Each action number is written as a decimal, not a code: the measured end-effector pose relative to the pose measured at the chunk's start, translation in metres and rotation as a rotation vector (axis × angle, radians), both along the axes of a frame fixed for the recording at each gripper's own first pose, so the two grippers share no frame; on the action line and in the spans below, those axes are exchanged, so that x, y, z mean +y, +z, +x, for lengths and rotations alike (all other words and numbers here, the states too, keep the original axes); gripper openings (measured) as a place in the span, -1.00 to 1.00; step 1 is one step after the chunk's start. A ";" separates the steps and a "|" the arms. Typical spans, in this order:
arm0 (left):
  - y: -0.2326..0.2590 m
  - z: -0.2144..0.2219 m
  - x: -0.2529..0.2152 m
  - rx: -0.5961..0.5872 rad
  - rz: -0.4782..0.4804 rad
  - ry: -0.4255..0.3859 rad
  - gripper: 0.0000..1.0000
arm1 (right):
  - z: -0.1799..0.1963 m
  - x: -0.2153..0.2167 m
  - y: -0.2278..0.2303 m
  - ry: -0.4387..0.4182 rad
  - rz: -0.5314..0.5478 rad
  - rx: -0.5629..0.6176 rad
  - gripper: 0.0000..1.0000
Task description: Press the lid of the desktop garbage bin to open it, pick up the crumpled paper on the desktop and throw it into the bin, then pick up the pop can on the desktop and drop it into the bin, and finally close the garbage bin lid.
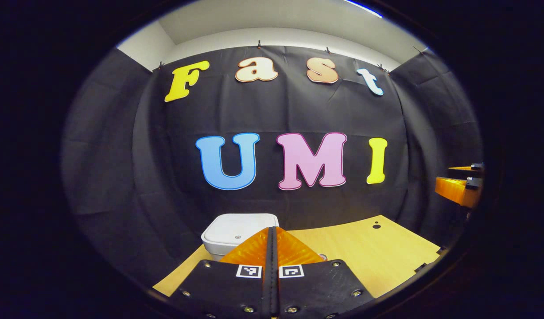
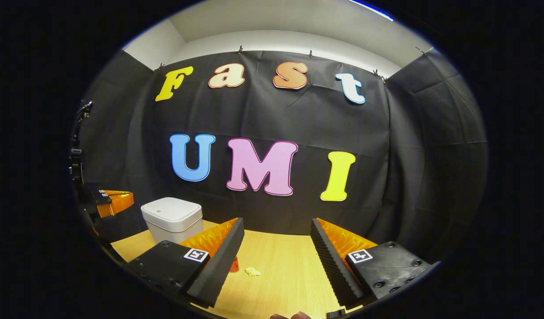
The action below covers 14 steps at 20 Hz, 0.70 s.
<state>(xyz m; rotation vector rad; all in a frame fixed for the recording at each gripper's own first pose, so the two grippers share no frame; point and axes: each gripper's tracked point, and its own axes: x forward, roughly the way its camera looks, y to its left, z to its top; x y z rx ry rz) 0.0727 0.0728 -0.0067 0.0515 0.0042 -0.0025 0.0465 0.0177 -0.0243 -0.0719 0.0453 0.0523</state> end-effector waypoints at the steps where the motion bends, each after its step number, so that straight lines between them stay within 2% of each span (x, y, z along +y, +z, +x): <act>1: 0.001 0.008 0.006 0.004 0.008 0.005 -0.99 | 0.002 0.002 -0.002 0.005 0.003 0.008 0.95; 3: 0.003 0.029 0.017 0.011 0.022 0.005 -0.99 | 0.006 0.003 -0.005 0.013 -0.001 0.019 0.95; 8: 0.004 0.090 0.048 0.025 -0.023 -0.017 -0.99 | 0.015 0.003 -0.001 0.019 -0.006 0.018 0.95; 14: -0.078 0.163 0.085 0.246 -0.042 0.016 -0.99 | 0.017 -0.015 -0.004 -0.014 -0.008 0.033 0.95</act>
